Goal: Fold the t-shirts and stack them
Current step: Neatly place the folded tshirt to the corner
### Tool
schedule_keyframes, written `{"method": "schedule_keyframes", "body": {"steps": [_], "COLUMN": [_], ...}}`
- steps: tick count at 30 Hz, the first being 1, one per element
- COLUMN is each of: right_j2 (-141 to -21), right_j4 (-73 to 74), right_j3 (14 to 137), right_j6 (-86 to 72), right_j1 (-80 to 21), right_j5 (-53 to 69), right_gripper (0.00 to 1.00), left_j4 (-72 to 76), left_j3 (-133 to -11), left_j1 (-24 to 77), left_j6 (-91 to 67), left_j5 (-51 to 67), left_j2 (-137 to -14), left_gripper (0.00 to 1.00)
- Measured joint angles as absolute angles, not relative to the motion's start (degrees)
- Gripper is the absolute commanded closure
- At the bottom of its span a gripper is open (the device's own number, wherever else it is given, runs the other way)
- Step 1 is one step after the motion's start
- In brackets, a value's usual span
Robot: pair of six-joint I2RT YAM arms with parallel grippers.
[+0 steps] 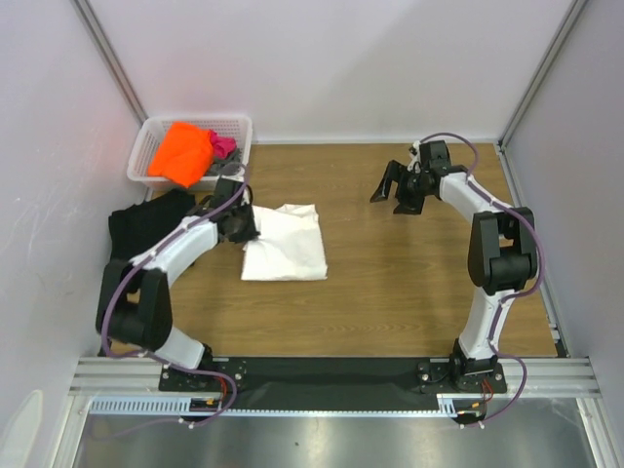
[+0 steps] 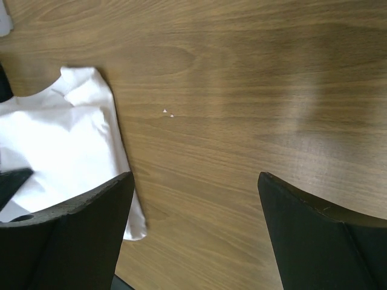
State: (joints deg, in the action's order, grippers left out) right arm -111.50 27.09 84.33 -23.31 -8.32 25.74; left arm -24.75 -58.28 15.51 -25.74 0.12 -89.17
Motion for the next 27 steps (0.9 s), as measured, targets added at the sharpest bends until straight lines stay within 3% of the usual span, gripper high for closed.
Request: {"method": "schedule_keyframes", "body": {"steps": [6, 15, 27], "right_j2": [-110.76, -110.63, -110.63], "right_j4": [25.85, 25.82, 25.82], "right_j3": [83.68, 83.48, 83.48], "right_j6": [-23.31, -22.79, -22.57], "right_j1": [-8.58, -8.82, -8.01], "right_j5": [25.82, 25.76, 25.76], "right_gripper": [0.1, 0.09, 0.09], "left_j4": [-28.93, -30.81, -28.27], "left_j3": [-58.06, -58.22, -65.14], "left_j1": [10.81, -1.04, -8.58], "left_j6": [-19.94, -13.15, -0.8], "left_j5": [-7.51, -15.77, -20.32], "left_j2": [-80.99, -80.4, -81.93], "left_gripper": [0.99, 1.0, 1.0]}}
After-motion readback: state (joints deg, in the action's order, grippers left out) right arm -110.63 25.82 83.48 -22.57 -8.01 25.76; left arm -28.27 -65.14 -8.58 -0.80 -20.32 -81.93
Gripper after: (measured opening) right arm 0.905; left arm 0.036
